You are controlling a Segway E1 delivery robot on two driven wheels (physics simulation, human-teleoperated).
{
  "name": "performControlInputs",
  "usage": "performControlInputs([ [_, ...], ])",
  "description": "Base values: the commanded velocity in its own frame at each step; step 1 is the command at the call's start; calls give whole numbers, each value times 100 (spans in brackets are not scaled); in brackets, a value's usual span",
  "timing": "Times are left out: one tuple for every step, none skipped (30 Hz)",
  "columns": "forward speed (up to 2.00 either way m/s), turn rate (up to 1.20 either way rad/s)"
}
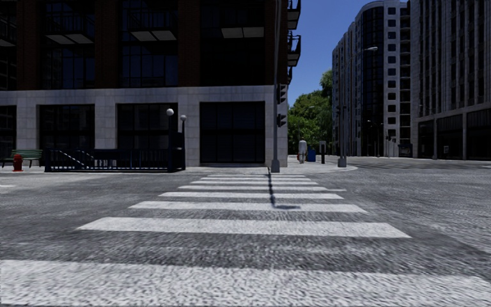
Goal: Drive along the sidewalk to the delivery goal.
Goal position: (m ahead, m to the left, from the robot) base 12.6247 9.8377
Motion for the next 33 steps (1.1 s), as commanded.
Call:
performControlInputs([
  [200, 0],
  [200, 0],
  [200, 0],
  [200, 0],
  [200, 0],
  [200, 0],
  [200, 0],
  [200, 0],
  [200, 0],
  [200, 0],
  [200, 0],
  [200, 0],
  [200, 0],
  [200, 0],
  [200, 0],
  [200, 0],
  [200, 0],
  [200, 0],
  [200, 0],
  [200, 0],
  [200, 0],
  [200, 0],
  [200, 0],
  [200, 0],
  [200, 0],
  [200, 0],
  [200, 0],
  [200, 0],
  [200, 0],
  [200, 0],
  [200, 0],
  [200, 0],
  [200, 0],
])
